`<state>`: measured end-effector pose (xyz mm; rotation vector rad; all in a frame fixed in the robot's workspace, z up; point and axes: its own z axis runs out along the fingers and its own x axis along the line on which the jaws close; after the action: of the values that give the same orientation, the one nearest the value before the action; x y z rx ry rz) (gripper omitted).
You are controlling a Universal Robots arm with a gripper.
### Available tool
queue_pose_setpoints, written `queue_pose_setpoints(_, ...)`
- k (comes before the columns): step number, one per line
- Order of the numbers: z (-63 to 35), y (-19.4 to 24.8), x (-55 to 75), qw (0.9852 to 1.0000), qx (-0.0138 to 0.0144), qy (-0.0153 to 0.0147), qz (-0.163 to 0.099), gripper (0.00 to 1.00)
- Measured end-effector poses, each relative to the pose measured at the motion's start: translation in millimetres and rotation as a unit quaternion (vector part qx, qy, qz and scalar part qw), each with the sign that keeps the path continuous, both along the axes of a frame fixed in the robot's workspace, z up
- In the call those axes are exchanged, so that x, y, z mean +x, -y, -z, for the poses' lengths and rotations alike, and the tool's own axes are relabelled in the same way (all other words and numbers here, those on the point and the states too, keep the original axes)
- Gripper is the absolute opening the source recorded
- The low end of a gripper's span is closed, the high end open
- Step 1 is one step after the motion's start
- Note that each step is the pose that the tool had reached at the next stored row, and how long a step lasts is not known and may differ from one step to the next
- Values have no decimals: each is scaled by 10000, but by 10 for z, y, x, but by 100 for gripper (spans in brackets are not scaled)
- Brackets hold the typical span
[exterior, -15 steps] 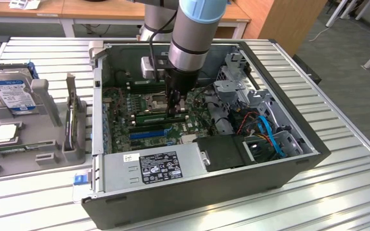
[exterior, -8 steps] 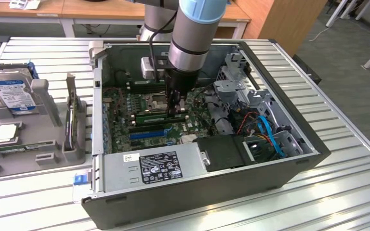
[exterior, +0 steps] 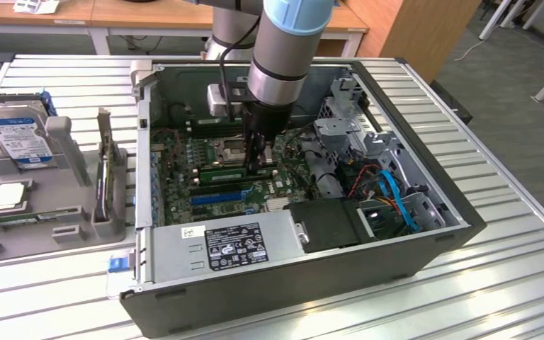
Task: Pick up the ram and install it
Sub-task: 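Insert the ram into the slot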
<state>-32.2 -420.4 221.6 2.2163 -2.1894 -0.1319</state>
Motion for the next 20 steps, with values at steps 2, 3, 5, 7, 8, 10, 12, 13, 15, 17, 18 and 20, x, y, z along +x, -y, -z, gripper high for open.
queue_pose_setpoints(2, -1, 0, 0, 10000, -1, 0, 0, 25)
queue_pose_setpoints(3, -1, 0, 0, 10000, -1, 0, 0, 25)
queue_pose_setpoints(5, -4, 1, 0, 10000, -2, 0, 0, 25)
queue_pose_setpoints(7, -21, 0, 0, 10000, -1, 0, 0, 25)
queue_pose_setpoints(8, -35, 0, 0, 10000, -1, 0, 0, 25)
queue_pose_setpoints(10, -66, 0, 0, 10000, -1, 0, 0, 25)
queue_pose_setpoints(12, -99, 1, 0, 10000, -1, 0, 0, 25)
queue_pose_setpoints(13, -119, 0, 0, 10000, -1, 0, 0, 25)
queue_pose_setpoints(15, -159, 1, 0, 10000, -1, 0, 1, 25)
queue_pose_setpoints(17, -204, 0, 0, 10000, -1, 0, 0, 25)
queue_pose_setpoints(18, -226, 0, 0, 10000, -1, 0, 0, 25)
queue_pose_setpoints(20, -267, 0, 0, 10000, -1, 0, 0, 25)
